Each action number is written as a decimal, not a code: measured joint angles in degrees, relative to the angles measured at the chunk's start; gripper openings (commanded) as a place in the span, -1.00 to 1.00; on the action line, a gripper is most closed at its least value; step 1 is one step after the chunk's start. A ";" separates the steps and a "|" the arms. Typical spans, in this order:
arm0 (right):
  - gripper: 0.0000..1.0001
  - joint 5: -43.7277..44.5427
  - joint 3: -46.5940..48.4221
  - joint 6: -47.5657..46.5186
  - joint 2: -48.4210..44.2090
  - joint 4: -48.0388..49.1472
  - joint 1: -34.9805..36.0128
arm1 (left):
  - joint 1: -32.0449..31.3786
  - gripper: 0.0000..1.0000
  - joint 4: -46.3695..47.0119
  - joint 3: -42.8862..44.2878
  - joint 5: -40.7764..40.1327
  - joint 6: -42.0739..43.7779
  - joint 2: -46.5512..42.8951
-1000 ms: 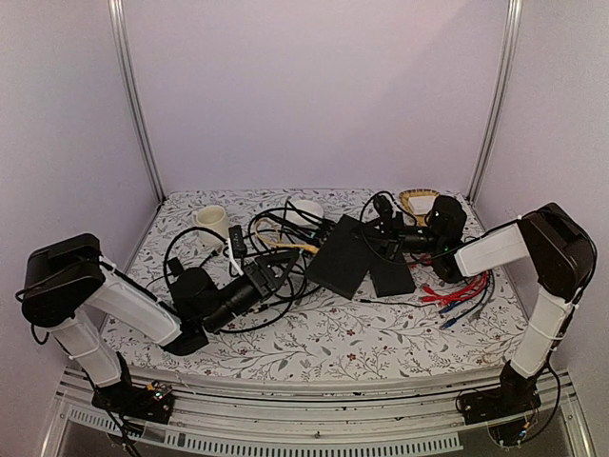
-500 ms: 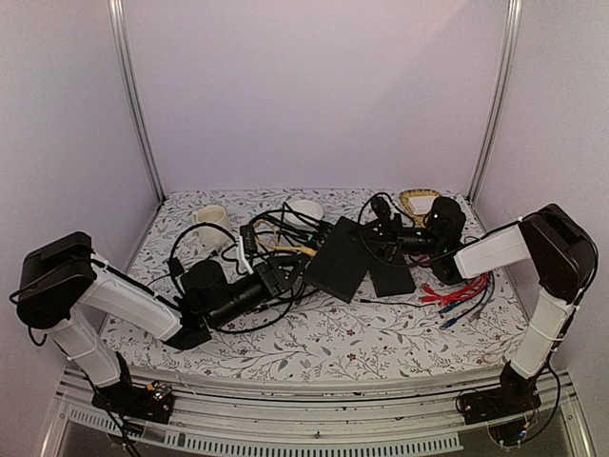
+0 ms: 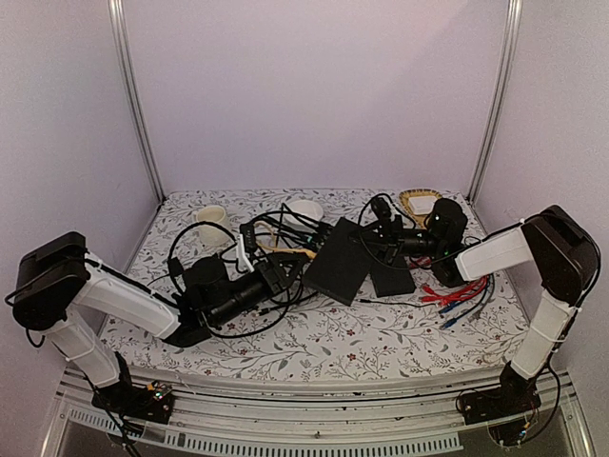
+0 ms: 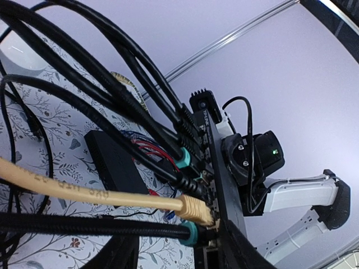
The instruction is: Pull the plug from the switch port
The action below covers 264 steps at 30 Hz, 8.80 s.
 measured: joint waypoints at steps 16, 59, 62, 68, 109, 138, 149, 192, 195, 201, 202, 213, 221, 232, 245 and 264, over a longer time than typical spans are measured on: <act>-0.97 0.04 -0.98 0.02 -0.81 0.74 0.50 | -0.24 -0.01 0.57 -0.02 -1.84 -2.38 -0.94; -0.97 0.90 -0.96 0.48 -0.79 1.36 0.59 | -1.11 -0.30 -3.67 2.71 0.96 0.02 -0.94; -0.97 0.90 -0.96 0.50 -0.79 1.38 0.59 | -1.11 -0.32 -4.02 2.71 0.87 0.00 -0.94; -0.97 0.92 -0.96 0.50 -0.79 1.38 0.59 | -1.14 -0.35 -4.15 2.71 0.59 -0.09 -0.98; -0.97 0.96 -0.26 0.42 -0.57 1.49 0.48 | -1.46 -0.76 -7.52 3.98 0.28 -3.26 -2.58; -0.97 0.42 0.11 0.44 0.20 1.51 1.51 | -1.84 -1.00 3.91 -1.51 0.42 -7.54 -1.07; -0.97 -0.09 0.70 0.24 0.42 1.42 1.62 | -2.27 -1.00 2.34 -1.62 -1.70 -7.52 -2.23; -0.97 -0.57 0.72 -1.46 0.39 -1.01 2.49 | -3.56 -1.00 2.25 -4.81 -3.61 -10.62 -4.63; -0.97 -0.57 0.72 -1.44 0.39 -0.87 2.58 | -3.58 -1.00 2.32 -5.01 -3.61 -10.64 -4.81; -0.97 -0.57 0.72 -1.22 0.39 -0.57 2.78 | -3.63 -1.00 1.36 -5.16 -3.63 -10.71 -5.84; -0.97 -0.59 0.72 -1.22 0.39 -0.50 2.80 | -3.65 -1.00 1.05 -5.18 -3.63 -10.75 -6.05; -0.97 -1.46 0.72 -1.25 0.39 -1.18 3.28 | -4.11 -1.00 2.34 -6.86 -4.02 -12.55 -6.56; -0.97 -1.53 0.72 -1.05 0.39 -1.20 3.50 | -4.24 -1.00 3.56 -7.69 -4.22 -13.38 -6.56; -0.97 -2.78 0.83 0.46 0.96 -0.81 3.56 | -4.63 -1.00 2.60 -8.37 -5.29 -13.57 -7.93; -0.97 -4.72 2.47 1.81 2.38 -0.24 3.56 | -4.83 -1.00 1.55 -9.55 -5.44 -12.90 -10.01; -0.97 -3.52 2.67 5.51 3.26 3.28 -6.86 | 0.37 -1.00 2.89 -17.29 -18.23 -11.02 -11.82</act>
